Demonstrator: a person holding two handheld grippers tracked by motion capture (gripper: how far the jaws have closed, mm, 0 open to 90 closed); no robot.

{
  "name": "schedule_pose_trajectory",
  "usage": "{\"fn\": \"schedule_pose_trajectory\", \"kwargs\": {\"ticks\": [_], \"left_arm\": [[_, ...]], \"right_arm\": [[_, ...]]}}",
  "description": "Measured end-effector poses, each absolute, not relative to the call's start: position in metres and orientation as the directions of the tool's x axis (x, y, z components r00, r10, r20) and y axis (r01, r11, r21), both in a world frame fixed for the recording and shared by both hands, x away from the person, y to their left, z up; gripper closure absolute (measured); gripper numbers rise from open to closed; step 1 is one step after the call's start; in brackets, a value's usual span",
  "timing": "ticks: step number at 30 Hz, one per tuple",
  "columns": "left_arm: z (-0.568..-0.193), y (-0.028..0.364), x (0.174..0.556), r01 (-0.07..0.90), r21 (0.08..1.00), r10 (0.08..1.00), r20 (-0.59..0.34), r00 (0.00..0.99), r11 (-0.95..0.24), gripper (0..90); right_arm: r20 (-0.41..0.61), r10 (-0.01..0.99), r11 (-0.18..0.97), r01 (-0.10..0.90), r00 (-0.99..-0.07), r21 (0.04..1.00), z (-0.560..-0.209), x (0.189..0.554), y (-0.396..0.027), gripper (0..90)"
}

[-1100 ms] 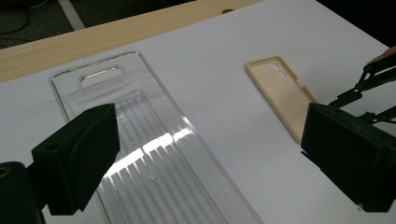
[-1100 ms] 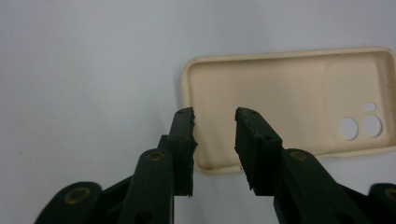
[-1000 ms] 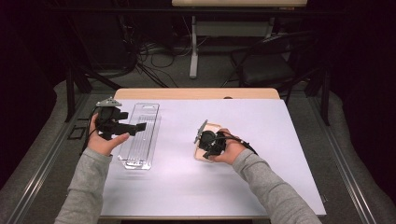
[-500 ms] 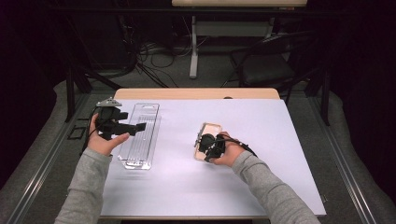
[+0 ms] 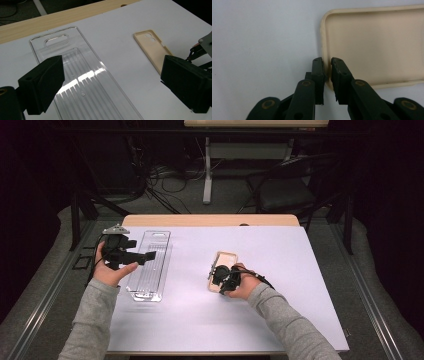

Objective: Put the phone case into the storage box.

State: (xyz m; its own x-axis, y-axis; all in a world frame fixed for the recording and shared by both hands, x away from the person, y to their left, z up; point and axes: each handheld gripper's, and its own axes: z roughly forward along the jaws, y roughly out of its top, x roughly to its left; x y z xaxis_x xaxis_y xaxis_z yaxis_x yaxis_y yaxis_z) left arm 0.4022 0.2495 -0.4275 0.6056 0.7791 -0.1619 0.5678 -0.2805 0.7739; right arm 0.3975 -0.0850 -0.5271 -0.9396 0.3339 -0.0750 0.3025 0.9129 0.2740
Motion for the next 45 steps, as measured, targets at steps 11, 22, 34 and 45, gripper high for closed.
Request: {"fn": "schedule_pose_trajectory", "kwargs": {"ticks": [11,22,34,45], "left_arm": [[-0.4286,0.2494,0.4027,0.573,0.771,0.781,-0.165,0.602,-0.279,5.4],[-0.4287,0.2500,0.4030,0.572,0.770,0.780,-0.164,0.605,-0.282,5.4],[-0.4292,0.2499,0.4030,0.571,0.772,0.781,-0.162,0.603,-0.280,5.4],[-0.4294,0.2498,0.4031,0.568,0.773,0.782,-0.157,0.603,-0.283,5.4]], "right_arm": [[-0.066,0.330,0.911,0.300,-0.942,0.282,-0.5286,0.3977,-0.0861,84.5],[-0.068,0.306,0.919,0.276,-0.950,0.283,-0.5287,0.3975,-0.0864,86.7],[-0.083,0.269,0.929,0.236,-0.960,0.284,-0.5290,0.3972,-0.0869,87.5],[-0.087,0.254,0.932,0.219,-0.963,0.288,-0.5290,0.3960,-0.0874,87.9]]}}
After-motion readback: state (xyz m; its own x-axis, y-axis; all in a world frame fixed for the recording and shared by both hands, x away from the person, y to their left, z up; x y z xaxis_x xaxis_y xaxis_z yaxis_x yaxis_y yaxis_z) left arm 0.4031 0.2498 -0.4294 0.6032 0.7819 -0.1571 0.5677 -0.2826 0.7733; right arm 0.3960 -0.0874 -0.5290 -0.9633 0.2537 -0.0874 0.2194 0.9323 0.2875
